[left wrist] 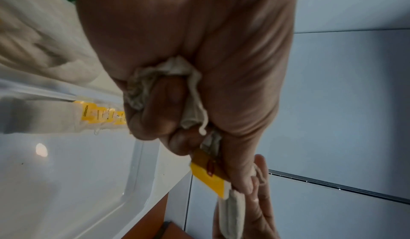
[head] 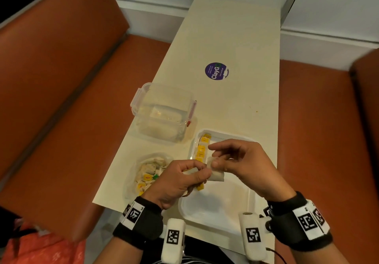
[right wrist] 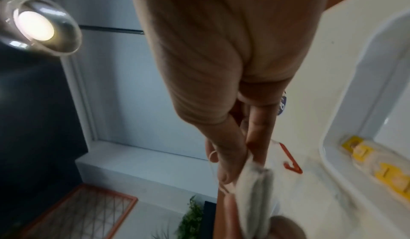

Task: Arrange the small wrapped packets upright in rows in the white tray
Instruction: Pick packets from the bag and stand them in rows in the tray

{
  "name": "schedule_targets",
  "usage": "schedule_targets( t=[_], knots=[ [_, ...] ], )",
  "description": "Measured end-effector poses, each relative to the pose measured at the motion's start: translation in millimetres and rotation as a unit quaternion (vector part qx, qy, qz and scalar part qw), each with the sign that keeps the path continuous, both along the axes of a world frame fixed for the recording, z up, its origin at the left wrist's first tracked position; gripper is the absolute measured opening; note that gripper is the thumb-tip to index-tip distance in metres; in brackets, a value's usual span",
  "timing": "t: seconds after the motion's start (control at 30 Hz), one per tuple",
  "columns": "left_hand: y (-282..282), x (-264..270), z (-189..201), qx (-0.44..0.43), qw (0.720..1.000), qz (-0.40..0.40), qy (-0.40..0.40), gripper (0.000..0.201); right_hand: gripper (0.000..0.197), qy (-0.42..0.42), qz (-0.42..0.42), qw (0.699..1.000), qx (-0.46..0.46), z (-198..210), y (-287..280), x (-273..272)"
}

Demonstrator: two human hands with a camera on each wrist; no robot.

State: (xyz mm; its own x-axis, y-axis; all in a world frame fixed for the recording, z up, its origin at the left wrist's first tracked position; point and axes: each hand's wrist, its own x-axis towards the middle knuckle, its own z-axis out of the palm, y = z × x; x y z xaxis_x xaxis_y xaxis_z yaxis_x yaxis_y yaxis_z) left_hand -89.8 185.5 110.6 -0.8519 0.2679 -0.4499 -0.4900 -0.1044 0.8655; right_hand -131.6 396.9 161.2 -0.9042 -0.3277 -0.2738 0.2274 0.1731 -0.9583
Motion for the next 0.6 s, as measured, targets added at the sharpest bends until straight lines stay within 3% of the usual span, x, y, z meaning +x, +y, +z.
schedule_targets(
  t=[0.13, 0.3, 0.43, 0.6],
  knots=[
    [-9, 2, 4, -0.025, 1.000, 0.000, 0.006, 0.007, 0.028, 0.022, 0.027, 0.997, 0.066, 1, 3, 1],
    [-31, 1, 7, -0.043, 0.999, 0.018, -0.020, 0.029, 0.026, 0.035, 0.091, 0.990, 0.101, 13, 11, 0],
    [-48, -3, 8, -0.027, 0.998, 0.047, -0.040, 0.012, 0.031, 0.042, 0.163, 0.980, 0.102, 22, 14, -1],
    [-38, -6, 16, -0.010, 0.998, 0.055, -0.034, 0.013, 0.030, 0.051, 0.199, 0.976, 0.076, 22, 6, 0]
  ],
)
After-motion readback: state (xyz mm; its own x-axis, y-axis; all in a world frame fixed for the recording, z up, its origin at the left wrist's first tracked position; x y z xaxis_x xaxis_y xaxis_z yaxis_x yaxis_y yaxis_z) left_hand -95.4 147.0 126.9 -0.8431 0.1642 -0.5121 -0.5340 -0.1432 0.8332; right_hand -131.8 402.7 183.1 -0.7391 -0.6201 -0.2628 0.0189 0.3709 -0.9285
